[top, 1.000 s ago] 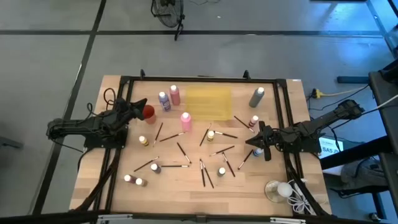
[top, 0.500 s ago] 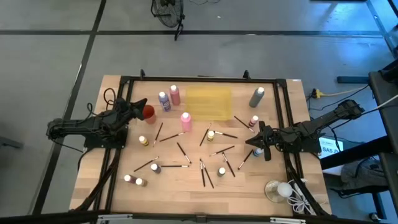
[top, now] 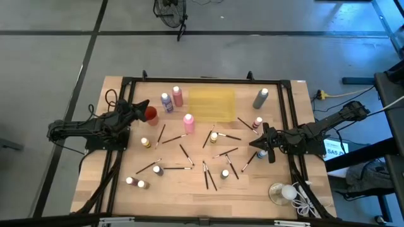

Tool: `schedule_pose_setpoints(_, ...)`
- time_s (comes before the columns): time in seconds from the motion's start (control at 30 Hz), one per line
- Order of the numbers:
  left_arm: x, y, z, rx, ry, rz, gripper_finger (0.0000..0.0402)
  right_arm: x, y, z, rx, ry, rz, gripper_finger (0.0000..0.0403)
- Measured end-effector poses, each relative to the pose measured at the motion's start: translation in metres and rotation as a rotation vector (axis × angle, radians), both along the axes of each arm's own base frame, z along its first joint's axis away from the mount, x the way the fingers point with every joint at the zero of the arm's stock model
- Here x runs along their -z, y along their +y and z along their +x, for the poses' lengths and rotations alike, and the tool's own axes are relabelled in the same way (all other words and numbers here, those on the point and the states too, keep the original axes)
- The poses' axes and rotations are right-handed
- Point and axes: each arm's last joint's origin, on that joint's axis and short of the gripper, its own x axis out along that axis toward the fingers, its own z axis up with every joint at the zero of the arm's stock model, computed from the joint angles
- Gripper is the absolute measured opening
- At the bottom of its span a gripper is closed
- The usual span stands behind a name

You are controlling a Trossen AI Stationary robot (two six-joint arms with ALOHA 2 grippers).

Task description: Pick & Place Paint Supplies

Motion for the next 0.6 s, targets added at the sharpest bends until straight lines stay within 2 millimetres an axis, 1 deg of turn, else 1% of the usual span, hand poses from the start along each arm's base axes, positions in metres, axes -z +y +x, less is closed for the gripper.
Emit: schedule_pose_setpoints(0.6, 0.0000, 0.0000, 0.0000, 0.000, 0.000, 0.000, 0.0012, -0.0015, 0.0002, 0.0004, 0.000, -0.014, 0.007, 0.0001)
